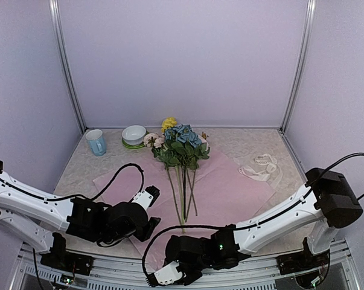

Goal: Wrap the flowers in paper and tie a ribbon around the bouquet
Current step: Pick up the bottom corner of the flattened wrapping paper from the center of the board, then fold the bottom corner of the flattened wrapping paper at the center of the board.

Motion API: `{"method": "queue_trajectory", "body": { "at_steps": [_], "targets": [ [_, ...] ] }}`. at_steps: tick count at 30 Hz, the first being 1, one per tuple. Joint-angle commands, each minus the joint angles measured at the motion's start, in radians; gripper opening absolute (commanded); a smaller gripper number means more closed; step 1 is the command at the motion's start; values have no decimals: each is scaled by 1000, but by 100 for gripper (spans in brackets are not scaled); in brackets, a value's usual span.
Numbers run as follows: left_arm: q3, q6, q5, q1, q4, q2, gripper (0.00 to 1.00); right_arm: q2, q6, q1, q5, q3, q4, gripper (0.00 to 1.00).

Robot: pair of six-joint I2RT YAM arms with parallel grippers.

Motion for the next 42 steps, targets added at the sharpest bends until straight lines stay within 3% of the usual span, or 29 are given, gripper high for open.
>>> {"method": "queue_trajectory", "body": {
  "at_steps": [1, 6, 14, 18, 22, 27, 31, 38, 42],
  "targets": [
    [35, 4, -26, -9, -18, 12, 57, -19, 52, 2, -66, 40, -74, 33],
    [41, 9, -31, -16, -23, 17, 57, -9, 47, 2, -49, 42, -87, 0],
    [0, 58, 11, -2, 72, -110, 59, -114, 28, -88, -68, 35, -74, 0],
    [-45, 156, 136, 37, 187, -175, 67, -148, -82, -225, -100, 41, -68, 0],
    [-70, 269, 364, 33, 292, -218, 77, -175, -150, -384, -251, 63, -48, 0],
    [-202, 304, 385, 40, 502, -255, 89, -187, -249, -488, -386, 101, -45, 0],
    [-244, 306, 371, 103, 541, -242, 90, -150, -274, -583, -465, 184, -135, 0],
    [-309, 341, 534, 244, 692, -309, 96, -111, -324, -694, -556, 253, -163, 0],
    [-239, 335, 630, 405, 628, -153, 97, -89, -362, -726, -594, 298, -189, 0]
  ]
}}
